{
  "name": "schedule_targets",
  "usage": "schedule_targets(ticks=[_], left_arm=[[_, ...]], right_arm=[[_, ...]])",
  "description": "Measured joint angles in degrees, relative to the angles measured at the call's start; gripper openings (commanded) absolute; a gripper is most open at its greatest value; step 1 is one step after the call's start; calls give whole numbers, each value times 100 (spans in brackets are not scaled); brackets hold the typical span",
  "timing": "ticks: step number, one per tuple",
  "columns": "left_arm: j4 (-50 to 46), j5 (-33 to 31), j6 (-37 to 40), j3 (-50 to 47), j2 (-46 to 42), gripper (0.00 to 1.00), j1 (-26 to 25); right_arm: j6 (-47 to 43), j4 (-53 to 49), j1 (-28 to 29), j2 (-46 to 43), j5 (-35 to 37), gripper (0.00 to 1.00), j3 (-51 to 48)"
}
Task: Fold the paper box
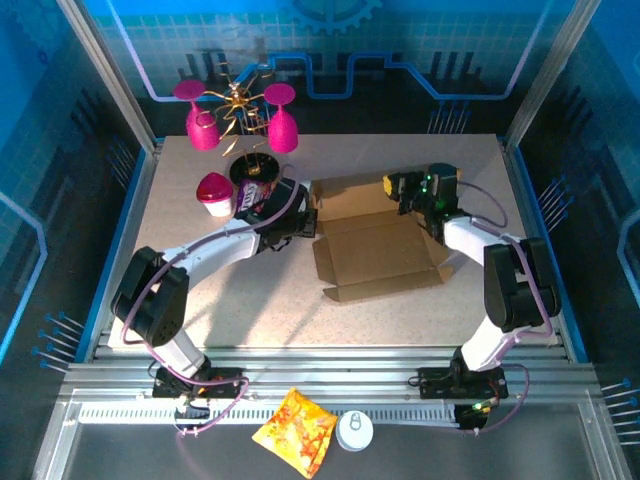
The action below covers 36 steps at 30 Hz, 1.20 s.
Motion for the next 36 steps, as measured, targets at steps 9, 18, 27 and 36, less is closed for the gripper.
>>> schedule_targets(ticks=[9, 18, 27, 36], left_arm=[[-42, 48, -450, -125, -509, 49, 63], [-214, 1163, -553, -225, -949, 59, 1067], [-411, 1517, -358, 160, -177, 57, 1025], [-487, 988, -26, 413, 92, 53, 866]], right_arm=[[170, 684, 85, 46, 129, 0, -199], [162, 780, 87, 46, 83, 0, -398], [160, 920, 87, 48, 37, 0, -424], [162, 1191, 87, 70, 15, 0, -564]])
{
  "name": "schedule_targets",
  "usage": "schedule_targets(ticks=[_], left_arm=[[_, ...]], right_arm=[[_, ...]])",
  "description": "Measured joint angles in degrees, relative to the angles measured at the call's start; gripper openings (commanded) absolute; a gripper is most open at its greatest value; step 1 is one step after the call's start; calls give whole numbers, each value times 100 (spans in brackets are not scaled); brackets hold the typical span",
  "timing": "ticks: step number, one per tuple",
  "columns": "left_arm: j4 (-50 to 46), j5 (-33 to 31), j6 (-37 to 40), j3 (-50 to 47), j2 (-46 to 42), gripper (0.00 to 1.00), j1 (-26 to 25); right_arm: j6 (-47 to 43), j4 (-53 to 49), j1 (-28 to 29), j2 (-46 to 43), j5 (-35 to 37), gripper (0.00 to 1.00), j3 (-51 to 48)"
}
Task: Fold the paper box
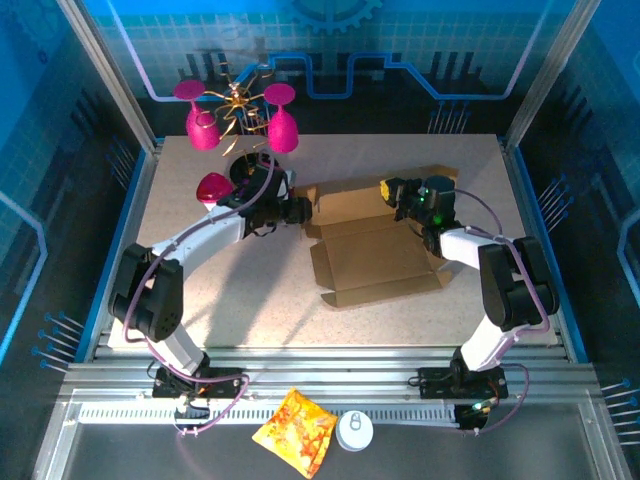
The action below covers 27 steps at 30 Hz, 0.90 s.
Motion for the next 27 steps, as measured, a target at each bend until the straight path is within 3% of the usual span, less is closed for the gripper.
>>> schedule_targets(ticks=[4, 9, 12, 21, 27], left_arm=[[0, -243, 116, 0, 35, 41, -92], [7, -531, 238, -2, 98, 13, -173], [59, -719, 262, -39, 101, 3, -238], [485, -1523, 79, -579, -201, 0, -748], [931, -1633, -321, -1060, -479, 0, -811]], right_arm=[[2, 131, 0, 70, -7, 0, -4], [4, 210, 0, 101, -35, 0, -4], [4, 341, -2, 175, -35, 0, -4], [0, 1255, -4, 363, -142, 0, -319], [0, 1834, -4, 363, -243, 0, -686]])
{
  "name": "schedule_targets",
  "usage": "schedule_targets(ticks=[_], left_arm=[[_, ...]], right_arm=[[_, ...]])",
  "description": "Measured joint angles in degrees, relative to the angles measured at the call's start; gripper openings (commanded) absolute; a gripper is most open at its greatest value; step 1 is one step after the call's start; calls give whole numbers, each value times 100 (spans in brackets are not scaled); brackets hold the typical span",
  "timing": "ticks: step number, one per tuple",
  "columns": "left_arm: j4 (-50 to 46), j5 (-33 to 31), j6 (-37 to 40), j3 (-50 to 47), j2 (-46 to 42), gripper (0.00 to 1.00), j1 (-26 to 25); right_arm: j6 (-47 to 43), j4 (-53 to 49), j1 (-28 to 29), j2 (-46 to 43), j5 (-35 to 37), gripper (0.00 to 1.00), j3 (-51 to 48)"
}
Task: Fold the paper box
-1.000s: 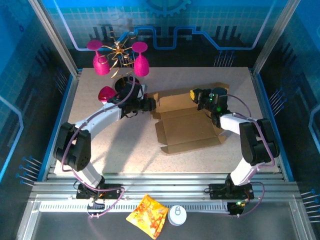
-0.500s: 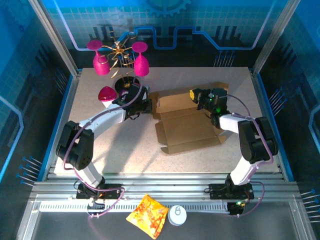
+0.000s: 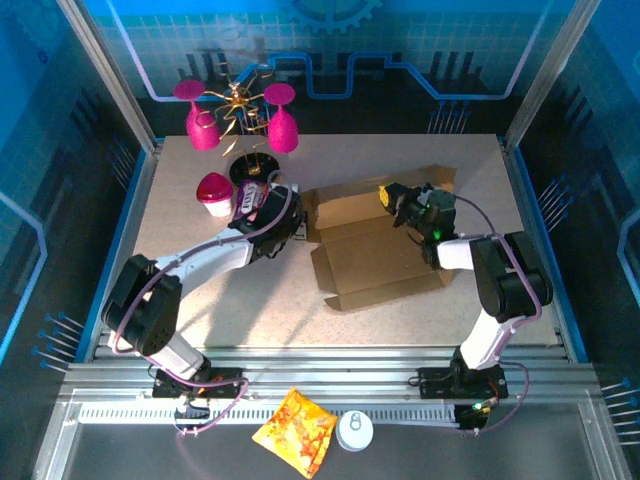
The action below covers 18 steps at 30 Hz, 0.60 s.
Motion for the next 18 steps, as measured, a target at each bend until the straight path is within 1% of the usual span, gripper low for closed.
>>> schedule_targets(ticks=[9, 15, 18], left_arm=[[151, -278, -717, -85, -87, 0, -446], [310, -332, -1366, -81, -44, 0, -612], [463, -330, -1539, 15, 94, 0, -636]], right_arm=[[46, 485, 4, 251, -13, 0, 2], [111, 538, 72, 286, 50, 0, 9], [133, 546, 103, 291, 96, 0, 33]])
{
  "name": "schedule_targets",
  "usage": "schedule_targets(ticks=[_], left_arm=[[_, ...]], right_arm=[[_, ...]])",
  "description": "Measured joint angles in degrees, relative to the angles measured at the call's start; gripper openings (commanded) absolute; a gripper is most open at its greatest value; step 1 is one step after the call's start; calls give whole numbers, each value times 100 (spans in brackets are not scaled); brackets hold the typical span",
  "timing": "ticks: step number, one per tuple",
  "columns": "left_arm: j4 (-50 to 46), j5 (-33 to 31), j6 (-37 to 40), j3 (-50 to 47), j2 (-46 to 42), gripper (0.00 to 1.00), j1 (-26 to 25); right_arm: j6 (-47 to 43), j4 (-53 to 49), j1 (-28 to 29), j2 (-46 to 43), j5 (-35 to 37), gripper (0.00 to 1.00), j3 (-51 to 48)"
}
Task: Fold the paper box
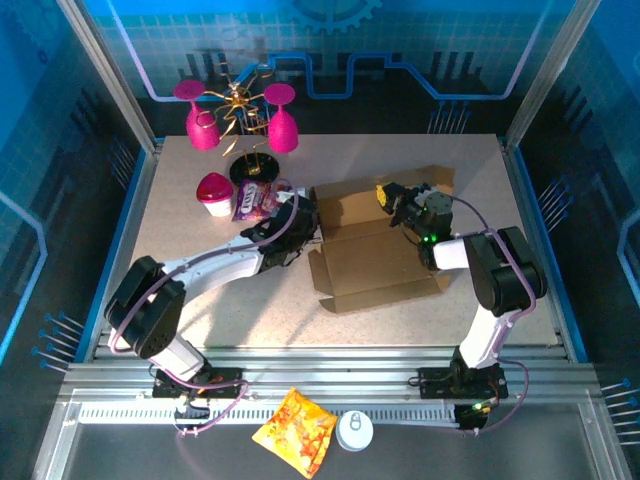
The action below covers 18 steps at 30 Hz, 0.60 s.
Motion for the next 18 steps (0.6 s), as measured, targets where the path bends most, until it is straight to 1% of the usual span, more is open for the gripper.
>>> schedule_targets(ticks=[3, 5, 8, 11, 13, 18], left_arm=[[114, 114, -50, 146, 164, 1, 0], [197, 249, -48, 170, 236, 4, 0], [282, 435, -20, 188, 278, 16, 0], [334, 671, -13, 173, 278, 33, 33], [391, 857, -13, 118, 260, 40, 76], [413, 1405, 0, -184, -57, 52, 354]], right_arm=[[22, -20, 2, 0, 13, 0, 13], [22, -24, 2, 0, 9, 0, 24], [20, -28, 0, 0, -11, 0, 39], [15, -48, 0, 0, -120, 0, 39], [-13, -61, -2, 0, -208, 0, 39], [-184, -11, -24, 42, -472, 0, 39]])
